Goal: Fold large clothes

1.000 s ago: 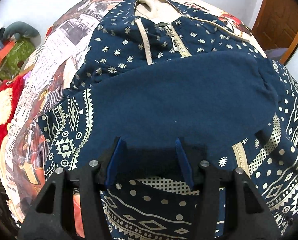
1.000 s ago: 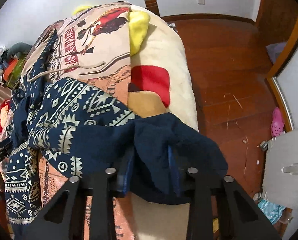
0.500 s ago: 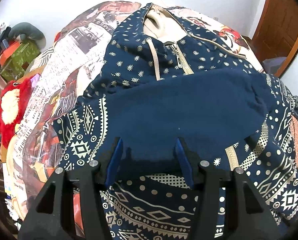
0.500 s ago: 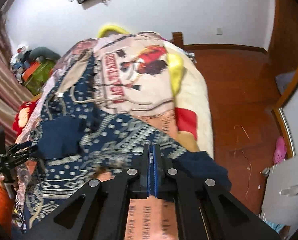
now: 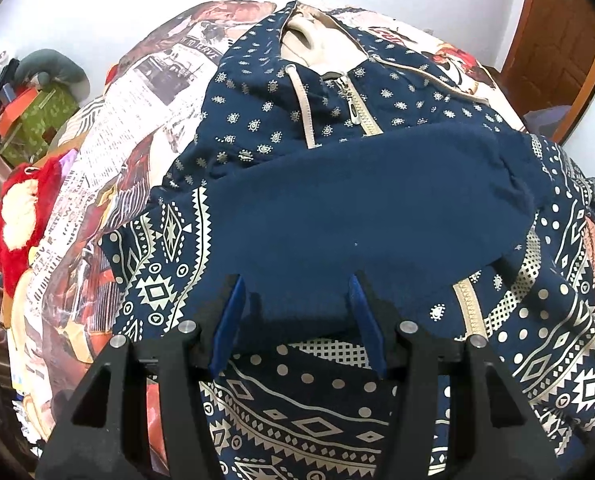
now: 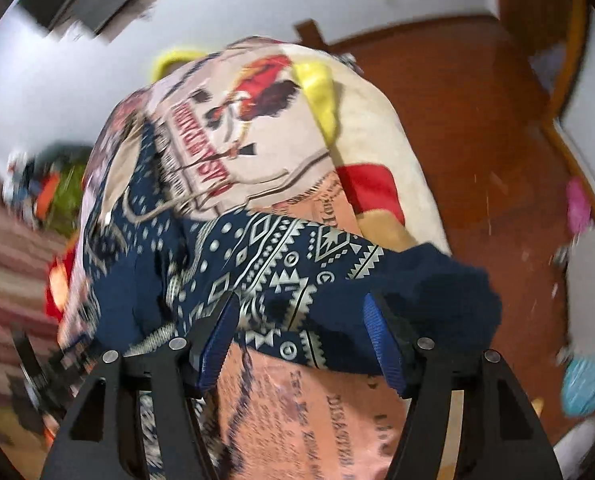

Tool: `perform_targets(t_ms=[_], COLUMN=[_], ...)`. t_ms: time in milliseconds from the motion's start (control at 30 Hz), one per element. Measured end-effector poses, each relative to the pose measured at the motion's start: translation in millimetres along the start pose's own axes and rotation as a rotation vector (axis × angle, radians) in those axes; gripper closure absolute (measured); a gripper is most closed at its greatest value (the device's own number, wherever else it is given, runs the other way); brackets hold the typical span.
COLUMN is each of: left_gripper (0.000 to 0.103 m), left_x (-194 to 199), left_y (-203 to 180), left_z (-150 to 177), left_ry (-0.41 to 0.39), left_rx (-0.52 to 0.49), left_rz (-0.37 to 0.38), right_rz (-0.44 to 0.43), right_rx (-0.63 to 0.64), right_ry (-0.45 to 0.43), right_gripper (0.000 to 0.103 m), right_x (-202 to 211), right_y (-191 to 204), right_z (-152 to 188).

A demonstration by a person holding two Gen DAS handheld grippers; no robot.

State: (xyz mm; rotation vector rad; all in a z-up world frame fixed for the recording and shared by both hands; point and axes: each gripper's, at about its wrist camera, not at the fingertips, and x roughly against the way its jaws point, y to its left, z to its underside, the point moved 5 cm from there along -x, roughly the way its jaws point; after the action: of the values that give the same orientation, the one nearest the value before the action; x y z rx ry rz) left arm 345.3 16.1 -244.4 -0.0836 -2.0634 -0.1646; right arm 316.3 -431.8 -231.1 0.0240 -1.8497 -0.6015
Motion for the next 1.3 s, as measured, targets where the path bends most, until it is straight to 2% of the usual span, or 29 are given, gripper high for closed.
perform_targets(t_ms=[233, 367, 467, 533, 633, 700, 767, 1000, 1167, 1300], left_gripper=[0.049, 0.049, 0.049, 0.049, 0.049, 0.049, 0.049, 0.049, 0.049, 0.049], left_x=[-7.9, -14.0, -16.6, -16.5, -15.4, -14.2, -12.3, -2.2, 5.8, 14.0], left_y=[-5.4, -10.1, -14.1, -15.2, -13.9, -12.4, -10.4, -0.1, 6.7, 12.3], left_z=[2.7, 6.5, 8.7, 8.9, 8.2, 7.4, 6.3, 2.5, -0.9, -2.9], left_ry=[-0.011, -0.005, -0.005, -0.012, -0.017, -0.019, -0.023, -0.038, -0.050, -0.065], left_rx=[-0.042, -0.057, -0.078, -0.090, -0.081, -0.073, -0.069, -0.054, -0.027, -0.012], left_rz=[-0.006, 0.001, -0.003, -0.014, -0.012, -0.011, -0.015, -0.034, -0.030, -0.032], right_rz=[0.096, 0.082, 0.125, 0.147, 0.158, 0.167, 0.179, 0.209, 0.169, 0.115], right_rx=[-0.143, -0.204, -0.166, -0.133, -0.077, -0.032, 0.003, 0.152, 0.237, 0.328], right_ry=[0.137, 0.117, 0.086, 0.063, 0.031, 0.016, 0.003, -0.076, -0.157, -0.217], right_gripper=[0.041, 0.041, 0.041, 0.045, 0.065, 0.082, 0.090, 0.095, 0.096, 0.096], right_x=[-35.9, -46.6, -50.0, -50.8, -50.1, -47.9, -46.4, -23.8, 8.0, 31.6], right_y=[-20.5, -29.7, -23.4, -19.0, -13.6, -10.4, -6.6, 16.3, 49.2, 93.5], right_z=[13.5, 13.8, 9.1, 6.9, 2.7, 0.2, -1.3, -1.4, -3.8, -2.7])
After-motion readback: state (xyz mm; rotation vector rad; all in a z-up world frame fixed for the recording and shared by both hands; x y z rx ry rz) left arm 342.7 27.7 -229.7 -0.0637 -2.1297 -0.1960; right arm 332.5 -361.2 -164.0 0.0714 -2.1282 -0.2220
